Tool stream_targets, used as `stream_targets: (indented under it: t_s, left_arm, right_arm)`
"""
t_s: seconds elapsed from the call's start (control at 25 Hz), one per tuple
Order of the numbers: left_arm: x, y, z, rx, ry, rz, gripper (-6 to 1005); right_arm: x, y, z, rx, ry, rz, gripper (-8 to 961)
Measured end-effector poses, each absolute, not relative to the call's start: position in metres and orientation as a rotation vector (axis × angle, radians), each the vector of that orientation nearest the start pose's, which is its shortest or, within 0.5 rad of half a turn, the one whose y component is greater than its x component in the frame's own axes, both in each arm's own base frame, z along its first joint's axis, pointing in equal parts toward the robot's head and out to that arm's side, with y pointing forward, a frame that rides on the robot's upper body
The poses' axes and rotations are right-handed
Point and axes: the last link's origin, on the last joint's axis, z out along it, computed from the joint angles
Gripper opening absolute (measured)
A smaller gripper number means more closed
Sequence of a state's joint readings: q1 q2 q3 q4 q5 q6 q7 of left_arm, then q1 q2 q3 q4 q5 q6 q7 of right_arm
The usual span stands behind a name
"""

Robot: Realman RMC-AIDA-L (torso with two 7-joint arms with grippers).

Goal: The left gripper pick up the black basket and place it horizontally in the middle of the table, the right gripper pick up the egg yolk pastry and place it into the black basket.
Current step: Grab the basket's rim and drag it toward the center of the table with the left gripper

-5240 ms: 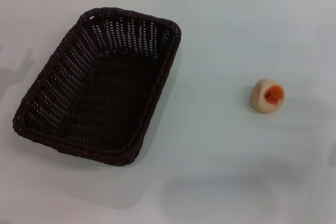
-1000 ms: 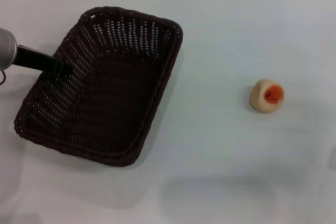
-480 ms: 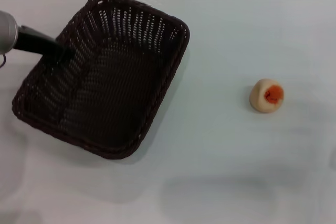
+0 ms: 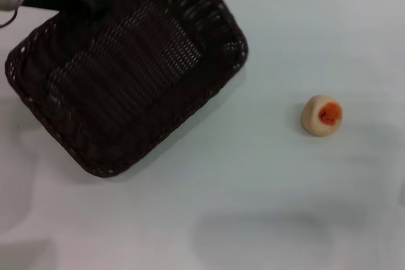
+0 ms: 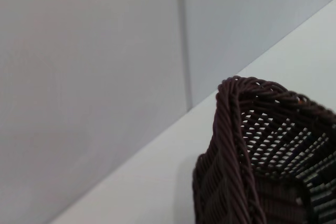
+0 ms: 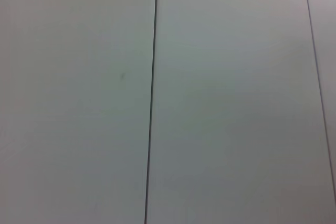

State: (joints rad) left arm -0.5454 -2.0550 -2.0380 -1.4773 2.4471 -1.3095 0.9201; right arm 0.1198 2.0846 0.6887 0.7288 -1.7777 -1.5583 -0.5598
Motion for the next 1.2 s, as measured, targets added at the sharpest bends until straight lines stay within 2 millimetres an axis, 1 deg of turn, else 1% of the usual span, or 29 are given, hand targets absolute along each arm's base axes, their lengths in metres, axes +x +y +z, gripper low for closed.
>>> stream_targets:
  t_s: [0.16,0.28,0.32,0.4,0.56,0.72,0.88,1.2]
  left_arm:
    - [-0.155,0.395,0.088,-2.480,-0.397,-0.049,191]
    - [-0.147,0.393,0.089,-2.526,-0.317,-0.078,187]
    - [-0.143,0.390,0.088,-2.557,-0.264,-0.094,190]
    - [-0.140,0.387,0.087,-2.587,-0.212,-0.108,195]
    - [-0.129,0.377,0.082,-2.678,-0.047,-0.139,206]
    - [-0.124,0.371,0.076,-2.749,0.067,-0.133,216]
    - [-0.119,0.367,0.065,-2.804,0.143,-0.116,227]
    - [-0.112,0.372,0.049,-2.812,0.211,-0.096,248]
  right_arm:
    - [0.299,0.248,0.016,-0.992,0.377,0.579,620]
    - [0.300,0.247,0.016,-0.983,0.383,0.578,620]
    - [0.300,0.246,0.016,-0.982,0.384,0.578,620]
    - [0.300,0.246,0.016,-0.982,0.385,0.577,620]
    - [0.300,0.245,0.016,-0.981,0.386,0.576,621]
    - [0.301,0.245,0.016,-0.980,0.386,0.575,621]
    - [0.302,0.243,0.017,-0.978,0.389,0.570,621]
    - [0.305,0.237,0.018,-0.962,0.389,0.559,621]
